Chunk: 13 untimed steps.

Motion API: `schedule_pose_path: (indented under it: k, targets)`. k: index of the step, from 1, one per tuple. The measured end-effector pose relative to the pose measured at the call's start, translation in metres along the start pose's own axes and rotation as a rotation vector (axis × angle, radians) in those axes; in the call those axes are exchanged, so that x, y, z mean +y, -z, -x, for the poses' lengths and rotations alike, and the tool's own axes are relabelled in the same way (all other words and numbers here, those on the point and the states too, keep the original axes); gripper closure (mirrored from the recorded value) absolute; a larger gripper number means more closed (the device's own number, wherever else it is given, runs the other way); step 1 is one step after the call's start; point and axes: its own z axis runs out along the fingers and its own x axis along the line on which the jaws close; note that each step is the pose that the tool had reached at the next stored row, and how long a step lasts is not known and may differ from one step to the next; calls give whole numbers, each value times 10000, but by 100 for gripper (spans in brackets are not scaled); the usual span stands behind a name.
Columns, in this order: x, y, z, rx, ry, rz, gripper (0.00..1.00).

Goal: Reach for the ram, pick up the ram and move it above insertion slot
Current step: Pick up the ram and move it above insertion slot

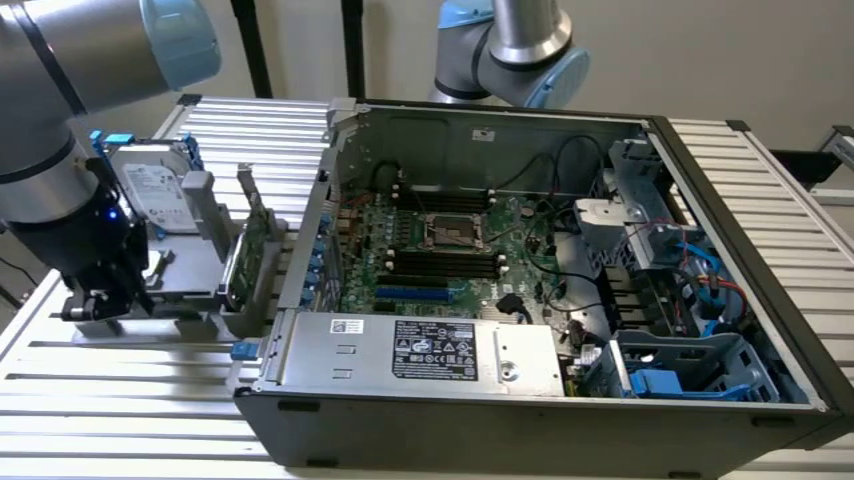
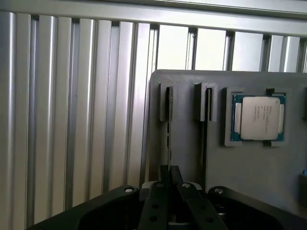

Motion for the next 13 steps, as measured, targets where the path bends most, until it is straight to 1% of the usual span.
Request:
schedule_pose_path:
  k: [4, 7, 13]
  targets:
    - [1, 137, 5, -8, -18, -2, 87]
    - [-9, 271, 9, -9, -21, -2, 87]
    - [-77, 546, 15, -9, -21, -2, 87]
